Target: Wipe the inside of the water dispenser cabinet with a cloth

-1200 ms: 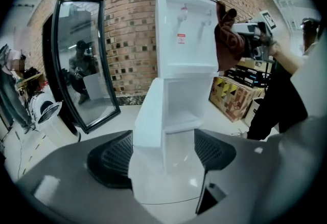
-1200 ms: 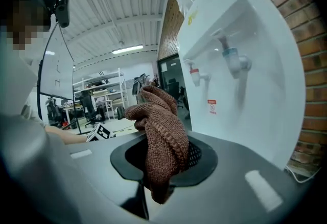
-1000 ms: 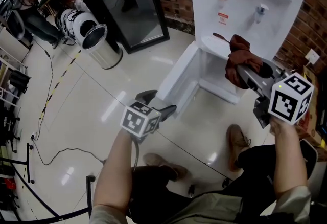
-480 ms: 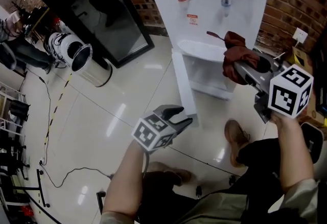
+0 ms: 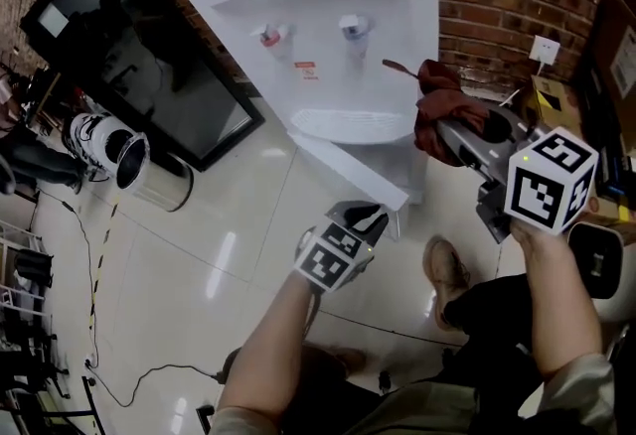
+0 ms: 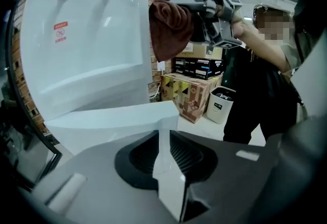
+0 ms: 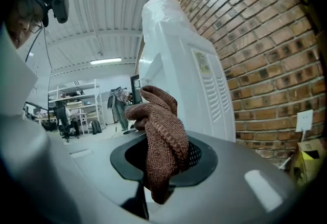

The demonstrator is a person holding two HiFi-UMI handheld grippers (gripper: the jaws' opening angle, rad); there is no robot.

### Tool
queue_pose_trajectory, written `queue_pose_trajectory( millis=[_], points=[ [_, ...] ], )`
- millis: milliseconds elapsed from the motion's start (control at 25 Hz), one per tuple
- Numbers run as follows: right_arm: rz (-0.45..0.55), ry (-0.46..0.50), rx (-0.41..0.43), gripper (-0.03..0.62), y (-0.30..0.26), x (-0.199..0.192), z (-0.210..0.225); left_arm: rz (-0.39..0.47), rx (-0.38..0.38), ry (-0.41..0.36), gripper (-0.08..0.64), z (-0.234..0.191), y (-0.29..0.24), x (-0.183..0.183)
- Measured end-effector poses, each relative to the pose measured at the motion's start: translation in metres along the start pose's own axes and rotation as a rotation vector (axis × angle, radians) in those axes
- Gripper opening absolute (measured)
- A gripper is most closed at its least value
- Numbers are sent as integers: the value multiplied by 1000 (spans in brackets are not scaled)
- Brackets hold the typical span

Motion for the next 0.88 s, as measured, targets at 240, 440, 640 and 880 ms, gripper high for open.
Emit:
queue_pose_trajectory(
  millis=[240, 440, 640, 880],
  points=[
    [14, 1, -75, 103, 12, -3, 29, 39, 92, 35, 4, -16, -38, 29],
    [-54, 17, -137, 103, 22, -23, 58, 83, 160, 77, 2, -25, -64, 52],
    [-115, 16, -165, 103, 31, -44, 88, 130, 263, 156, 2, -35, -81, 64],
    [-176, 69, -145, 103, 33, -72, 119, 101, 341, 210, 2, -30, -84, 68]
  ],
)
Point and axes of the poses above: the fingertips, and each gripper's own axes: y backward along the fingers, z to its right, x out of its top, the point moved 7 cm from there along y, backward along the fingers, and after that the axes turned 4 degrees about -z, right-handed, at the moved point
